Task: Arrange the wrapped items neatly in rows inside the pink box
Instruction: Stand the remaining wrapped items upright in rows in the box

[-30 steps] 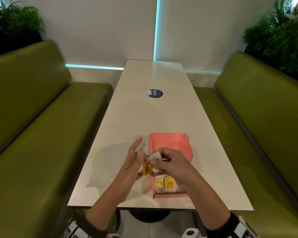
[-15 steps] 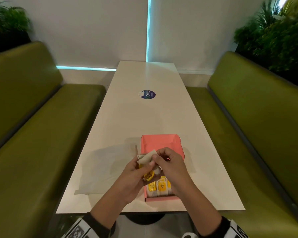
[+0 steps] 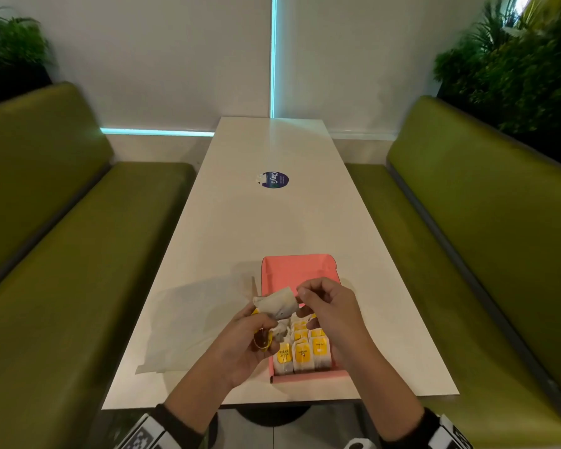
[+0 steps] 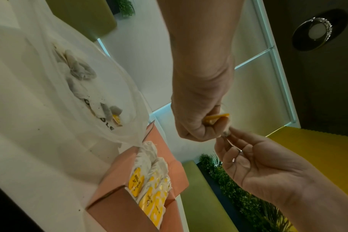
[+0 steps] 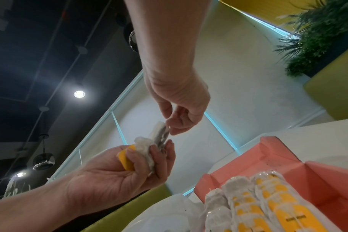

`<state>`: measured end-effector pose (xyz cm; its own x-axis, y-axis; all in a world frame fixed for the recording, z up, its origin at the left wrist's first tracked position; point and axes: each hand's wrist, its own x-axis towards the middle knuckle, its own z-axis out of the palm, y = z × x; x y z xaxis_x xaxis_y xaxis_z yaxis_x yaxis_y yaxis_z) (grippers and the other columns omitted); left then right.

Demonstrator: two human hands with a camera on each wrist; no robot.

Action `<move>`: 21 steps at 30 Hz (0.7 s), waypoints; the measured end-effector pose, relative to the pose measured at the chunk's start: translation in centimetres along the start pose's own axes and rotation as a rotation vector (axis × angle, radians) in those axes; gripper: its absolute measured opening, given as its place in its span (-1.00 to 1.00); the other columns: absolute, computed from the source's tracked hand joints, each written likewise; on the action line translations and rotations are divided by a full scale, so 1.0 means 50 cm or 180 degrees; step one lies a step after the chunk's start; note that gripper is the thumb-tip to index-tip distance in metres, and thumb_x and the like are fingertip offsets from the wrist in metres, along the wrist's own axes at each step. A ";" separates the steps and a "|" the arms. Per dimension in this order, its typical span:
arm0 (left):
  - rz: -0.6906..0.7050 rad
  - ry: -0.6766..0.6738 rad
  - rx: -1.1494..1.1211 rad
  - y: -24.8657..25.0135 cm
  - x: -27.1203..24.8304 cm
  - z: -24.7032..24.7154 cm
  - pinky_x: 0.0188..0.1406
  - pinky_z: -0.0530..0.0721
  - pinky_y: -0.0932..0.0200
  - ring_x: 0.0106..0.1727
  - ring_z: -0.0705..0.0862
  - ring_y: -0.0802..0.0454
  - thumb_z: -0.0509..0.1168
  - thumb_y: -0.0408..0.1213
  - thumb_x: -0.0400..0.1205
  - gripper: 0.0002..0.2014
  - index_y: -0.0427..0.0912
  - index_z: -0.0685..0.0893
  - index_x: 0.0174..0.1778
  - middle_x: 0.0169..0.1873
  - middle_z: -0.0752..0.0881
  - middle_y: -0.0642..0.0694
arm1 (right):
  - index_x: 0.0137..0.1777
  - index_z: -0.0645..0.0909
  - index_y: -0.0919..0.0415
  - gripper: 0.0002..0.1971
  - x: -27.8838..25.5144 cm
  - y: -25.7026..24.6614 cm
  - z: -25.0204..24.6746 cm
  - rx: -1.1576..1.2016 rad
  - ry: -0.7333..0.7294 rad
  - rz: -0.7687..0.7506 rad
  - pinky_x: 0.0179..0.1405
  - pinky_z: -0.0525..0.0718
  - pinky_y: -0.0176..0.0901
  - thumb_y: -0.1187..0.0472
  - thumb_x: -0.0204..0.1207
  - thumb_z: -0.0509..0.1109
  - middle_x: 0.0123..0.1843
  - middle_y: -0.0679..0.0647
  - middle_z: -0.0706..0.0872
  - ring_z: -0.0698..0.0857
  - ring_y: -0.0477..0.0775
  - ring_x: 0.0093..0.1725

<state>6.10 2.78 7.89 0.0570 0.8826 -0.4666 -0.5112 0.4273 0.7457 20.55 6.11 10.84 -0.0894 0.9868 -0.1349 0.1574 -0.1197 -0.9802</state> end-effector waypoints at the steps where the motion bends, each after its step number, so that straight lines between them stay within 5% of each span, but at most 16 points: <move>1: -0.0015 -0.0014 0.0001 0.000 -0.002 -0.001 -0.61 0.55 0.26 -0.44 0.57 0.02 0.15 -0.63 0.55 -0.65 -0.25 0.58 0.19 -0.11 0.64 -0.34 | -0.10 0.64 0.15 -0.94 0.000 -0.001 0.000 -0.0002 -0.0067 -0.0019 -0.46 0.60 -0.32 0.28 0.57 0.35 -0.17 0.03 0.71 0.69 -0.13 -0.34; 4: 0.0008 -0.0031 0.0191 0.000 -0.004 -0.001 -0.68 0.45 0.31 -0.44 0.52 0.04 0.17 -0.61 0.55 -0.69 -0.27 0.59 0.15 -0.17 0.65 -0.28 | 0.01 0.60 -0.03 -0.86 -0.004 -0.003 0.006 -0.0382 -0.0546 -0.0094 -0.39 0.61 -0.37 0.11 0.48 0.46 -0.05 -0.08 0.69 0.69 -0.09 -0.19; 7: 0.0029 -0.0022 0.0517 -0.002 -0.009 0.001 -0.64 0.44 0.31 -0.39 0.49 0.06 0.23 -0.58 0.54 -0.71 -0.26 0.62 0.14 -0.33 0.66 -0.15 | -0.10 0.67 0.08 -0.87 -0.005 0.004 0.012 -0.0649 -0.0706 -0.0223 -0.36 0.59 -0.40 0.16 0.40 0.54 -0.20 -0.06 0.70 0.63 -0.12 -0.25; 13: 0.0034 -0.0105 0.0645 -0.003 -0.018 -0.001 -0.60 0.46 0.30 -0.41 0.61 0.17 0.31 -0.60 0.51 -0.65 -0.16 0.61 0.14 -0.30 0.71 -0.06 | -0.19 0.55 0.19 -0.89 0.003 0.004 0.010 0.0361 -0.0407 -0.0026 -0.45 0.58 -0.31 0.35 0.55 0.37 -0.38 -0.06 0.71 0.66 -0.04 -0.30; 19: 0.0031 -0.0221 0.0202 0.001 -0.018 -0.001 -0.63 0.44 0.25 -0.35 0.57 0.00 0.11 -0.58 0.55 -0.63 -0.14 0.56 0.19 -0.26 0.64 -0.16 | -0.11 0.49 0.27 -0.92 0.000 -0.002 0.013 0.0787 -0.0598 0.0224 -0.40 0.68 -0.24 0.37 0.62 0.25 -0.30 0.12 0.71 0.72 0.04 -0.36; 21: 0.0019 -0.0364 0.0065 0.003 -0.019 0.000 -0.65 0.44 0.25 -0.35 0.57 -0.01 0.19 -0.51 0.46 -0.57 -0.08 0.55 0.22 -0.24 0.64 -0.16 | -0.08 0.50 0.27 -0.91 0.000 -0.002 0.017 0.0807 -0.0591 0.0236 -0.42 0.69 -0.25 0.40 0.64 0.21 -0.25 0.15 0.71 0.72 0.02 -0.39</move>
<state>5.99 2.01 8.46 0.1519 0.9013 -0.4057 -0.4944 0.4248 0.7584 19.70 6.01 10.82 -0.2685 0.9405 -0.2084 -0.0778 -0.2369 -0.9684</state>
